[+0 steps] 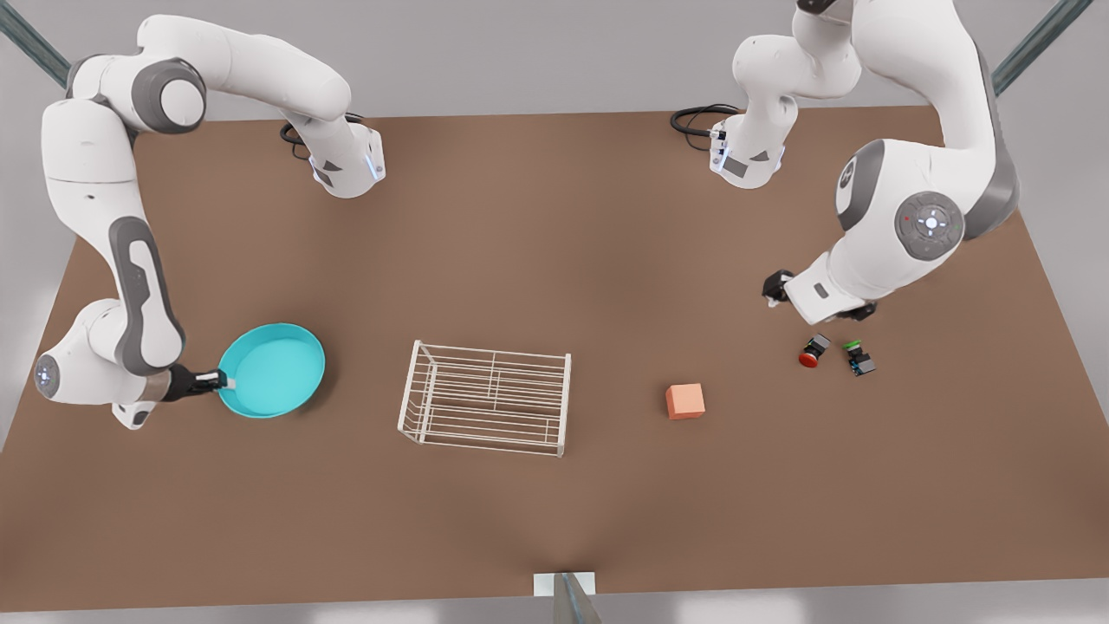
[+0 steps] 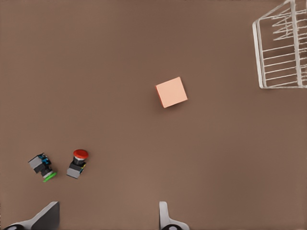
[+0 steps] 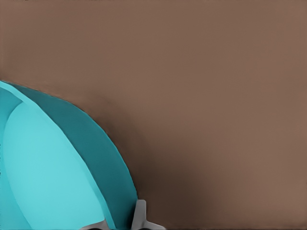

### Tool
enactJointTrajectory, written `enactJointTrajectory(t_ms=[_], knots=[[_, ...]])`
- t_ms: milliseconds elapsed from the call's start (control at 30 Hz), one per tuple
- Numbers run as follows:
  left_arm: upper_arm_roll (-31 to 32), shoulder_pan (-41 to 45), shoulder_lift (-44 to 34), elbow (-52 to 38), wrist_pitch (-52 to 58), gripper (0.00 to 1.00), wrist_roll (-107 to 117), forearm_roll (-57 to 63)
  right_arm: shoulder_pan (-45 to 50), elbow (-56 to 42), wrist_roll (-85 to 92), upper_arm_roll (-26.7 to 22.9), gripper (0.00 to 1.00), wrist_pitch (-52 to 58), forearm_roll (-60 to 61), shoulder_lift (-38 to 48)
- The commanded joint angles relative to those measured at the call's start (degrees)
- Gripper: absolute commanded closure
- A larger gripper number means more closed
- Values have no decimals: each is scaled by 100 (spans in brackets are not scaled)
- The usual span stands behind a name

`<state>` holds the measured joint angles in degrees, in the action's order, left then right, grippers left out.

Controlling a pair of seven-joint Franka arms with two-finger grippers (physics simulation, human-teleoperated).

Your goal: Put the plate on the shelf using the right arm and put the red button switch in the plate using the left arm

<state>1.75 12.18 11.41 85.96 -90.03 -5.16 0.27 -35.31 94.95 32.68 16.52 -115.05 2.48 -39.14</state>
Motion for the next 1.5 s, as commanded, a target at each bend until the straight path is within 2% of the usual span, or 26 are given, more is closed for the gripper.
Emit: enactJointTrajectory(t_ms=[0,133,200,300,500,533,600,667,733,800,900,1033,1167,1333,1467], knots=[[159,48,-16,-35,-49,0,24,96,7,-38,-95,9,78,580,77,73],[186,30,-113,-18,-313,0,-836,184,86,-64,-209,106,78,1063,306,407],[1,-198,-351,650,-1130,0,-2584,158,139,-91,-297,124,78,1362,323,618],[-25,-910,484,659,-1894,0,-4089,17,332,-99,-508,141,78,1845,675,987],[-17,-1341,968,756,-2264,0,-5100,70,974,-530,-1413,168,78,2531,973,1383],[10,-1165,749,1071,-2448,0,-5056,254,974,-547,-1518,335,78,2549,974,1391],[-157,-1349,-78,3048,-4073,0,-5091,246,982,-644,-1869,545,78,2610,1140,1400],[-175,-1735,98,3243,-4365,0,-5415,210,1219,-697,-2107,590,77,2601,1307,1391],[-184,-1807,107,3427,-4321,0,-5320,-334,1518,-776,-2379,590,77,2540,1351,1374],[-175,-1772,177,3498,-4356,0,-4959,-335,1817,-846,-2661,572,77,2496,1501,1330],[-166,-1772,159,4201,-5358,0,-5030,-326,2134,-1198,-3100,554,77,2347,1510,1057],[-157,-1763,221,4210,-5367,0,-5030,-326,2556,-1216,-3522,554,77,1960,1668,855],[-175,-1939,783,4210,-6131,0,-5135,-326,2925,-1584,-4102,546,77,1635,1729,451],[-166,-1939,783,4280,-6123,0,-5390,-326,3285,-2129,-4612,528,77,1318,1729,29],[-175,-1956,783,4421,-6123,0,-5847,-326,3417,-2068,-4744,537,77,993,1738,-15]])
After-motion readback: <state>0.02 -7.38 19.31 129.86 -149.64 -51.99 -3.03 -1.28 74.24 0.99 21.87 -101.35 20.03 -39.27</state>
